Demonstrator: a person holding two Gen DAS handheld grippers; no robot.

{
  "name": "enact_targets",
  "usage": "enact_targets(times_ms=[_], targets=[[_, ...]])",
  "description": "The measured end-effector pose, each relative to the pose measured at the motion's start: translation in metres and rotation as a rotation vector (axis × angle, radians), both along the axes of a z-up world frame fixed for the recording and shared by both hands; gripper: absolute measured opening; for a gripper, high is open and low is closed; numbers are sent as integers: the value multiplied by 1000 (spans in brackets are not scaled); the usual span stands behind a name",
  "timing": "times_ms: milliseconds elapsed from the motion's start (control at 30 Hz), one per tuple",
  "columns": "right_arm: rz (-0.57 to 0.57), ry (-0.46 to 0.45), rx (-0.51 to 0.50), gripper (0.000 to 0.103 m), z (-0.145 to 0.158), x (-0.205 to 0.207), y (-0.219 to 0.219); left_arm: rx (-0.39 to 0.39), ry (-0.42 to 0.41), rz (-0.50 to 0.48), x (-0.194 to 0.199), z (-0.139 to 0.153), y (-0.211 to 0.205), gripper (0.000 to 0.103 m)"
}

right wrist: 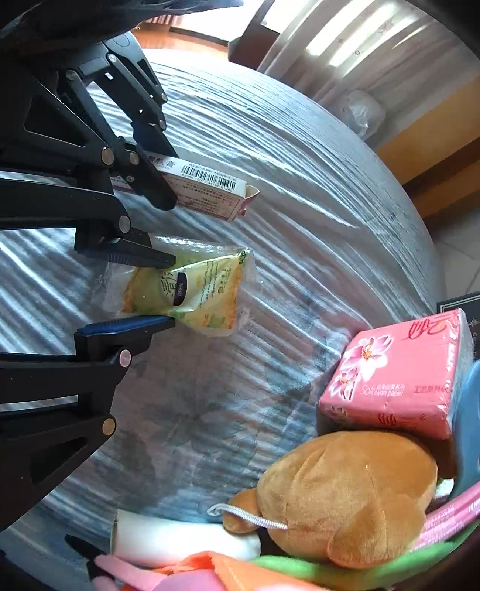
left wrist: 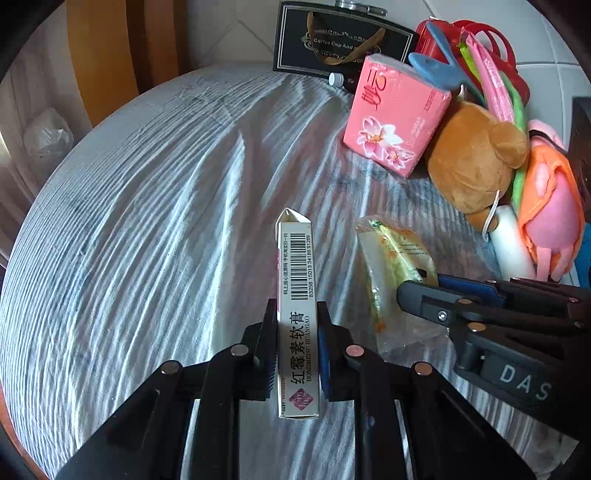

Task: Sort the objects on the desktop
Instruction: 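Grasp the white ointment box with the left gripper while the right grasps the yellow-green tissue packet, then carry the box and packet into the blue crate and open both grippers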

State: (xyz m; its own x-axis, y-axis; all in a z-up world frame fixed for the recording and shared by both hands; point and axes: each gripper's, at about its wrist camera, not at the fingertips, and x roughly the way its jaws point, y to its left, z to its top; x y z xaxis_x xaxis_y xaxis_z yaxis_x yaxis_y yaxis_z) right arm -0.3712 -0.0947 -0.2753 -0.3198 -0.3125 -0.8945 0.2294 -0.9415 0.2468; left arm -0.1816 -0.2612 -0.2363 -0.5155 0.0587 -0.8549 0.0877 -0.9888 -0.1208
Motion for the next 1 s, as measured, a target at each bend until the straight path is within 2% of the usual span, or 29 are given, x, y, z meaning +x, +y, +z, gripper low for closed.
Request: enact_targets(times_ms=[267, 500, 733, 1000], targets=[[-28, 206, -5, 24, 81, 47, 46, -60, 182, -28, 25, 80, 27, 18], [-109, 408, 37, 24, 156, 101, 107, -82, 339, -84, 49, 145, 79, 18], [-259, 624, 119, 24, 223, 167, 192, -108, 490, -193, 78, 203, 165, 18], [-461, 799, 226, 24, 276, 238, 292, -102, 618, -366, 106, 247, 294, 18]])
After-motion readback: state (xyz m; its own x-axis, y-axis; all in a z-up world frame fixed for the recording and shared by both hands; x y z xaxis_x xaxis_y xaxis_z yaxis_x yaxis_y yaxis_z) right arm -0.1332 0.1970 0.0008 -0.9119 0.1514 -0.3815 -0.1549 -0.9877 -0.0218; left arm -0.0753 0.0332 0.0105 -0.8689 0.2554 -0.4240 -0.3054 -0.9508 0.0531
